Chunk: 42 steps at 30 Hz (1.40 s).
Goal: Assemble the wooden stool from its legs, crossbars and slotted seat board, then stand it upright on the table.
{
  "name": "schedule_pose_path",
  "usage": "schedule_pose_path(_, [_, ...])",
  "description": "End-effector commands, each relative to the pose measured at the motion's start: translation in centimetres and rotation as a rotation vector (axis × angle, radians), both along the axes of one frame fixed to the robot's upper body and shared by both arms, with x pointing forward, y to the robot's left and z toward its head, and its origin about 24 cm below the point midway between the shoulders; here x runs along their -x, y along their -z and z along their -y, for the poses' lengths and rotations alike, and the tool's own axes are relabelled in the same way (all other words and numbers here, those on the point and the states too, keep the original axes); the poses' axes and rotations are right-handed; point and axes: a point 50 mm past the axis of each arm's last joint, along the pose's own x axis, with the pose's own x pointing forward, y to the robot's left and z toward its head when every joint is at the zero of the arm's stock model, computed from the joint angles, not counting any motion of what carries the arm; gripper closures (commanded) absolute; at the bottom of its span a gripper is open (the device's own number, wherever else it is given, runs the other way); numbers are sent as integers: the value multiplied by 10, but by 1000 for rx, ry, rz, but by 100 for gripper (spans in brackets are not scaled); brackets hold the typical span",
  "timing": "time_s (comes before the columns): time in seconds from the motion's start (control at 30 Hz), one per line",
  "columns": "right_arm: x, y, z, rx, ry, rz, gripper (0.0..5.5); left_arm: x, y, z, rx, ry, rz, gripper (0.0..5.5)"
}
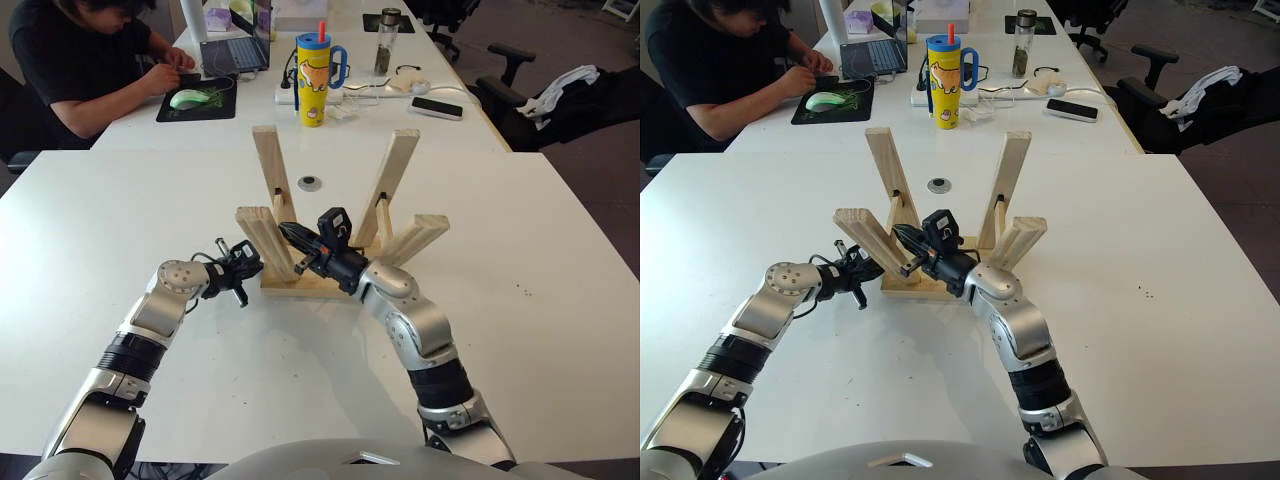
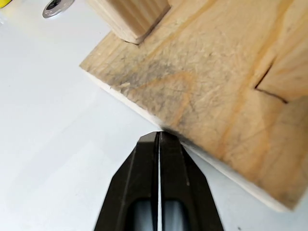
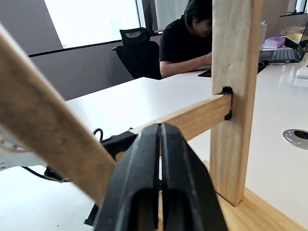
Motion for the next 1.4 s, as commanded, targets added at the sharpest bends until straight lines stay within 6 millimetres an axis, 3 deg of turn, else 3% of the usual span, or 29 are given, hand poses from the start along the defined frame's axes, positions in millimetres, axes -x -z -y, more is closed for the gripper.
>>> schedule_pose_path(0.03, [32, 3, 32, 39, -14, -106, 548, 12, 4, -7, 9, -96, 20, 550])
schedule_pose_path(0.23, [58, 14, 43, 66, -117, -250, 548, 34, 2, -8, -1, -207, 54, 550])
schedule_pose_path(0.37, [68, 46, 59, 232, -135, -369, 548, 50, 0, -2, 9, -255, 55, 550])
schedule_pose_path(0.43, [54, 35, 58, 225, -103, -188, 548, 55, 0, 7, 37, -251, 45, 550])
schedule_pose_path(0.53, [51, 33, 53, 286, -198, -42, 548, 60, 2, 15, 40, -229, 26, 550])
schedule_pose_path(0.67, [58, 67, 68, 586, -380, -22, 548, 57, -2, 16, 33, -205, 25, 550])
schedule_pose_path(0.73, [56, 79, 80, 684, -354, -4, 548, 57, -5, 15, 30, -209, 37, 550])
schedule_pose_path(0.9, [75, 89, 96, 600, -167, -84, 548, 65, -7, 6, 12, -289, 64, 550])
schedule_pose_path(1.1, [93, 89, 142, 567, 238, -214, 548, 79, -10, -5, 14, -439, 91, 550])
schedule_pose_path(1.23, [90, 89, 179, 582, 514, -260, 548, 91, -4, 4, 67, -468, 54, 550])
schedule_pose_path(1.37, [75, 90, 179, 578, 575, -258, 548, 93, 0, 18, 166, -483, -2, 550])
schedule_pose_path(1.4, [67, 90, 170, 541, 557, -248, 548, 92, 1, 21, 197, -492, -11, 550])
